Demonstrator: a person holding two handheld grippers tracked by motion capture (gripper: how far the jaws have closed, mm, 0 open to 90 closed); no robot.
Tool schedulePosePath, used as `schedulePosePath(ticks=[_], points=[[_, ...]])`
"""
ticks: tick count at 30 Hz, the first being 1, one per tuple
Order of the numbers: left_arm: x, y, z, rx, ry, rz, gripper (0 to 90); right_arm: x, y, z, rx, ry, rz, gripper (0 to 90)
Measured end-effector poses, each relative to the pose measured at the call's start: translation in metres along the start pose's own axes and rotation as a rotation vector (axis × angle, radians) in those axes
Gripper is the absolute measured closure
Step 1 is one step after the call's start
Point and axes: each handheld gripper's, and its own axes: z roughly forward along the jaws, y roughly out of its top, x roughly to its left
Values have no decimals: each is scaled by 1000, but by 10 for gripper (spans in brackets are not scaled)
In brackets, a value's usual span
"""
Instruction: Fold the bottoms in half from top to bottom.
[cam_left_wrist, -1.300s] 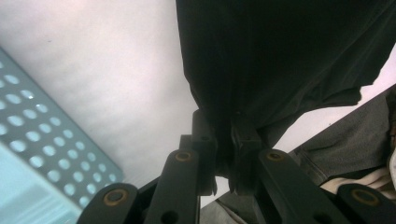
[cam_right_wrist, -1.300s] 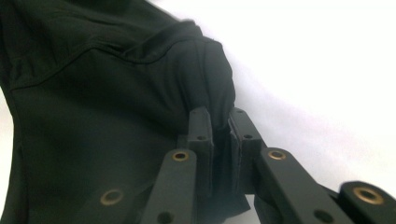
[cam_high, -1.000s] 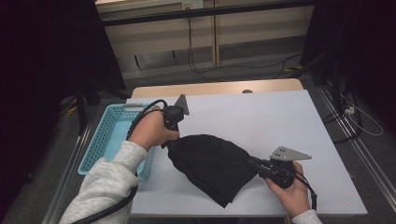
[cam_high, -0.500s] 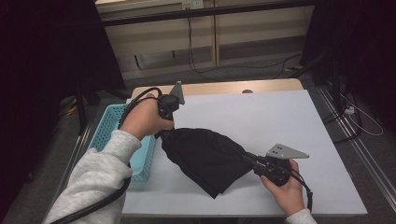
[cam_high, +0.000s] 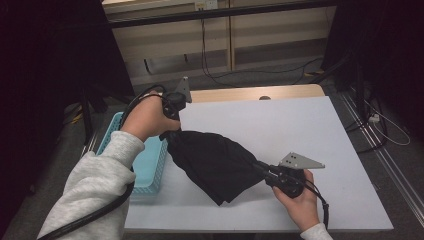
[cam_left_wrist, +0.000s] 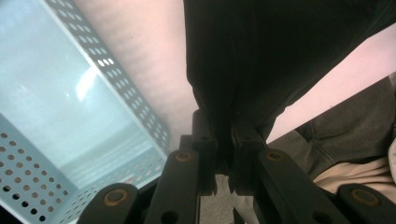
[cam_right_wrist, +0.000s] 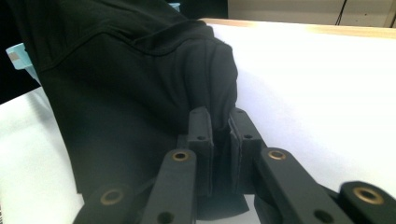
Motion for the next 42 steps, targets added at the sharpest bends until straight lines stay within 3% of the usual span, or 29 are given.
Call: schedulePosePath(ticks=[9,42], points=[[4,1,-11,15,32,-1,833,15,2,6,-36,-18,-11,819],[30,-6,-43,-22,51,-40,834,48,15,23,-84,24,1,820]])
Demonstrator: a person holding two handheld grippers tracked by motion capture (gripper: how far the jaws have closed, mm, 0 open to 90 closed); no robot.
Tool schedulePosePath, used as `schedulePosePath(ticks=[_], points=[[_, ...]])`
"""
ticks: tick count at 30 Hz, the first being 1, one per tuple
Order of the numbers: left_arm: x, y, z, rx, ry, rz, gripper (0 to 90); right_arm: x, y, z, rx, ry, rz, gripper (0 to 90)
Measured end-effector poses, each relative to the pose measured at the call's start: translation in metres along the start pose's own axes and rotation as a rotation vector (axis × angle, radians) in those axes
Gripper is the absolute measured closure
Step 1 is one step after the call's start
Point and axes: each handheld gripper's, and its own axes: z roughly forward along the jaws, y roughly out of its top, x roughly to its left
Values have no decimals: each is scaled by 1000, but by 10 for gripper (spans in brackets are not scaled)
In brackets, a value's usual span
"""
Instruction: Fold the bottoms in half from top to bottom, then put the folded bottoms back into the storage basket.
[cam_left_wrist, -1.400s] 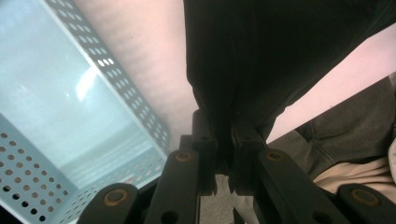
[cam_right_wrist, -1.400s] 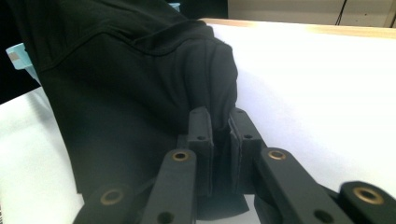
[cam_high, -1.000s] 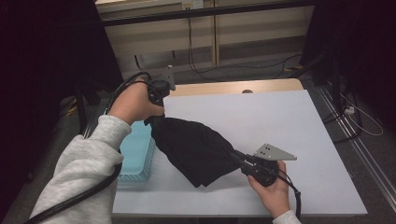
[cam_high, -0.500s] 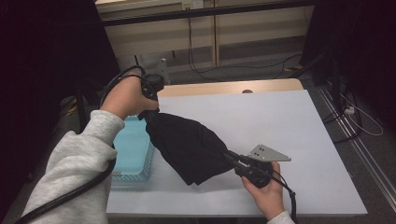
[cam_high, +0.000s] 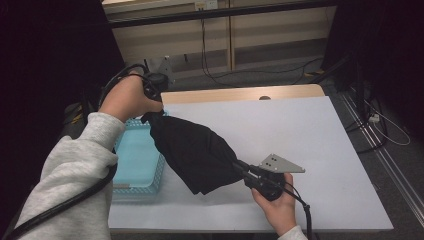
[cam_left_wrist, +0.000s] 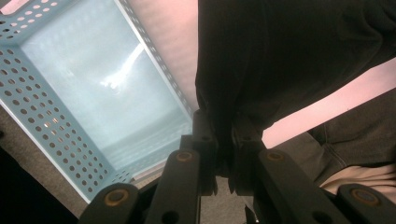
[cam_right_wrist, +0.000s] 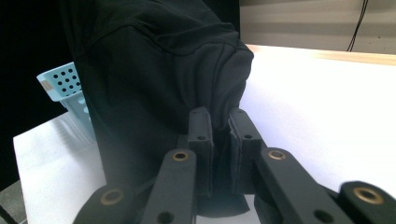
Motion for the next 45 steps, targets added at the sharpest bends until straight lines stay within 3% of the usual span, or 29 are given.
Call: schedulePosePath(ticks=[3,17,21,24,45], points=[[3,-1,-4,-5,-5,-5,834,4,1,2,-2,5,-12,819],[18,-4,-20,-16,-1,-6,834,20,9,11,-45,15,18,820],[24,-4,-21,-18,-3,-8,834,27,11,14,-48,9,-12,820],[28,-5,-20,-17,-3,-11,834,30,11,17,-45,14,-8,820],[54,-18,-38,-26,13,-66,834,53,20,46,-57,94,11,820]])
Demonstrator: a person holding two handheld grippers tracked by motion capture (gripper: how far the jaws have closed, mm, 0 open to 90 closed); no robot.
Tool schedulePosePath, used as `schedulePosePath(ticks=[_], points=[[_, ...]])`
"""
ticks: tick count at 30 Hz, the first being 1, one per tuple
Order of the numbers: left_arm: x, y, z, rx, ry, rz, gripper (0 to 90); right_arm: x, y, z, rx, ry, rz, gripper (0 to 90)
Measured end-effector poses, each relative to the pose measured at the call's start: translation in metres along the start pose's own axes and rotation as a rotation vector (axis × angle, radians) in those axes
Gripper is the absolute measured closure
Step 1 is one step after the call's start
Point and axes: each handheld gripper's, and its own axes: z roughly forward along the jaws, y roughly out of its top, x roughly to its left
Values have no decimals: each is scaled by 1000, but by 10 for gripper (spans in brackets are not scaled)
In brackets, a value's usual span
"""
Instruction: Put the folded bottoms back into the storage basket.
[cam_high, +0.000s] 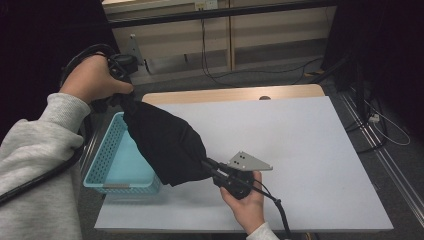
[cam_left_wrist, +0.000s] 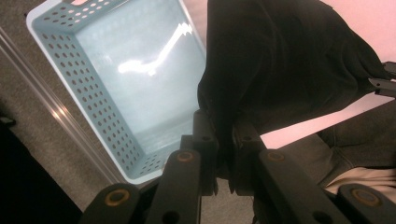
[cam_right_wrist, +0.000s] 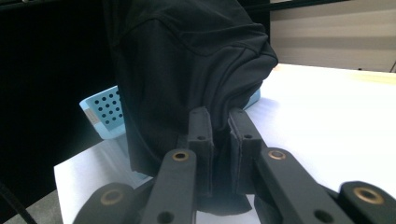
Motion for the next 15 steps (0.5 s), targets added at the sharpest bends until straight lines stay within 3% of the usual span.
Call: schedulePosePath(ticks=[15], points=[[14,-1,-5,5,-1,-28,834,8,3,13,5,30,2,820]])
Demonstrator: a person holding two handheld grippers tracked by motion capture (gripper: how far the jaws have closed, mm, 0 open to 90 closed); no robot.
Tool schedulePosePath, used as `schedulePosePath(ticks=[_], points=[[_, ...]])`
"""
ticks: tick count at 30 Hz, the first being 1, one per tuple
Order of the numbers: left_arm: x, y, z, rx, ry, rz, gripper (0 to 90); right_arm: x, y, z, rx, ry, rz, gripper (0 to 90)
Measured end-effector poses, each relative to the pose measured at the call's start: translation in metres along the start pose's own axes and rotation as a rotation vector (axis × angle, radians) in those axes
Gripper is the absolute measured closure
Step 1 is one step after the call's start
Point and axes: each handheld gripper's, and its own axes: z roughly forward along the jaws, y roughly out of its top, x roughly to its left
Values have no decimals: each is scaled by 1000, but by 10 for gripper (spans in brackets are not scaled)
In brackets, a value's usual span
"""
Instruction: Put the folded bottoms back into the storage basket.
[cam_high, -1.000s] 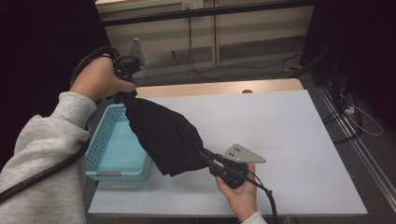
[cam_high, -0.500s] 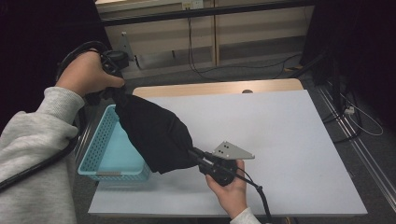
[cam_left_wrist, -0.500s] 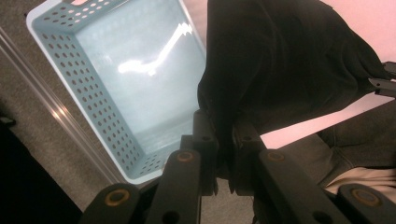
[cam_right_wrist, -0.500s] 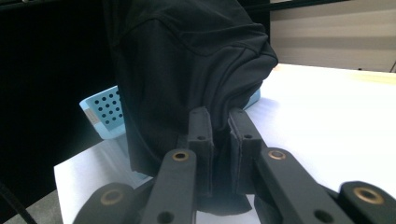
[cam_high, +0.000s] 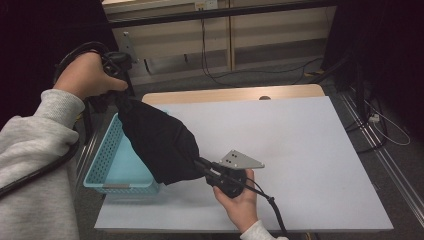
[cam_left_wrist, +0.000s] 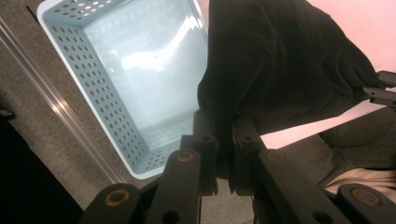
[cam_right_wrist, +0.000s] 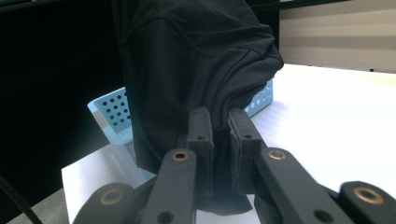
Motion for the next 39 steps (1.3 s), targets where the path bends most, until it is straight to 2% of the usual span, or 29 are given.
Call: schedulePosePath(ticks=[7,14,16,20,24,31,39], points=[[6,-4,-15,-11,15,-16,834,6,7,8,-3,25,-11,819],[20,-12,-26,-12,23,-51,834,12,20,17,-14,46,-18,819],[26,-13,-23,-15,20,-68,834,14,21,20,-15,52,-19,819],[40,-12,-7,9,15,-106,834,20,19,28,-2,58,-23,819],[50,-11,4,4,4,-124,834,24,15,34,6,62,-22,819],[57,-11,10,-3,3,-130,833,29,10,44,19,49,-42,818],[65,-13,15,-1,1,-148,833,33,8,50,27,64,-41,818]])
